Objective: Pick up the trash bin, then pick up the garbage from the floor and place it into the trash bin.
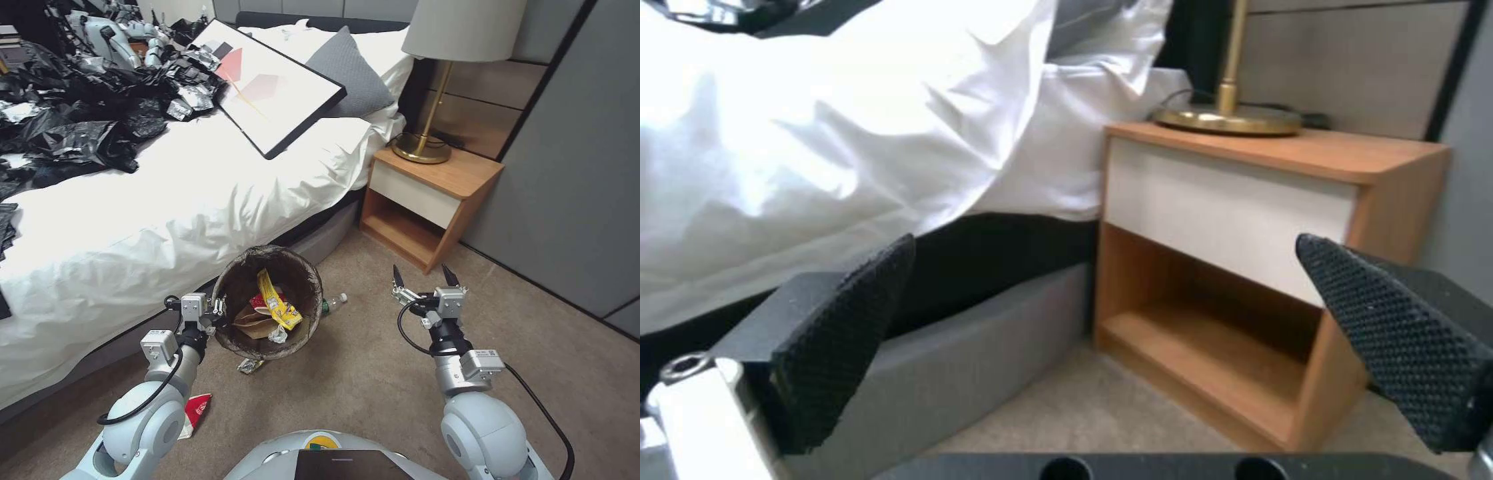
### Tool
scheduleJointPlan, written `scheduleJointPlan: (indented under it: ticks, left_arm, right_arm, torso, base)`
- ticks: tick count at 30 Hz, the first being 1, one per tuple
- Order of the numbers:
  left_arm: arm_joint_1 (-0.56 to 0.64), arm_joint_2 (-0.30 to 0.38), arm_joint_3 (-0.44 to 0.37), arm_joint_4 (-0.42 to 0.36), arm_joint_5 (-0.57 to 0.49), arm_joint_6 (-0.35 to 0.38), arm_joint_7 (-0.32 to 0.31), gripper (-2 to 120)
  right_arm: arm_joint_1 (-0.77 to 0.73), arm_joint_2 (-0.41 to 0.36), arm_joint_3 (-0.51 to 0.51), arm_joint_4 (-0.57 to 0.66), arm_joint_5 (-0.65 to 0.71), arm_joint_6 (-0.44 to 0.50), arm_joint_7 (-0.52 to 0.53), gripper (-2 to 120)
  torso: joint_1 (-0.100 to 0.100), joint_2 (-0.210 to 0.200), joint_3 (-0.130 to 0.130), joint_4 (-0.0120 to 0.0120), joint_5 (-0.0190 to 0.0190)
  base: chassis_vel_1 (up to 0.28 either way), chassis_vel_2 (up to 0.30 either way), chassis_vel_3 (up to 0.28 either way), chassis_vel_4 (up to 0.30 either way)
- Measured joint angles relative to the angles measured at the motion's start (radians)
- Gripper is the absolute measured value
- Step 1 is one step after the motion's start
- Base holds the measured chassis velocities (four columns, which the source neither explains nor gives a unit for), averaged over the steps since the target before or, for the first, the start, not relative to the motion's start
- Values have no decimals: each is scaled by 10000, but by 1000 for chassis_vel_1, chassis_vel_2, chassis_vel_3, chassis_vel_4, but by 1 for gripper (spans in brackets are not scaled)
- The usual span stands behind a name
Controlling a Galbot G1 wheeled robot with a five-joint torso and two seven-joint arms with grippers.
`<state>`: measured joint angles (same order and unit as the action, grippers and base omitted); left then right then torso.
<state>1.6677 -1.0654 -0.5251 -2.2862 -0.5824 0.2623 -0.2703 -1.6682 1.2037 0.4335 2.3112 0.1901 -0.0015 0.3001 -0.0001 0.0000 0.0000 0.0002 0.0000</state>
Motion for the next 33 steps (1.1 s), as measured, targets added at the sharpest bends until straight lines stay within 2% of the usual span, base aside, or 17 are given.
scheduleJointPlan:
  ticks: [17, 33]
  left_arm:
    - [-83, 12, 35, 34, 69, 5, -14, 4]
    - [-76, 48, 44, 40, 206, 8, 7, 4]
  right_arm:
    - [70, 8, 15, -59, 7, -128, 164, 100]
    - [127, 1, 73, -93, 40, -245, 351, 100]
  torso:
    - [0, 0, 0, 0, 0]
    - [0, 0, 0, -3, 0]
  base:
    - [50, 51, 59, 57]
    - [0, 0, 0, 0]
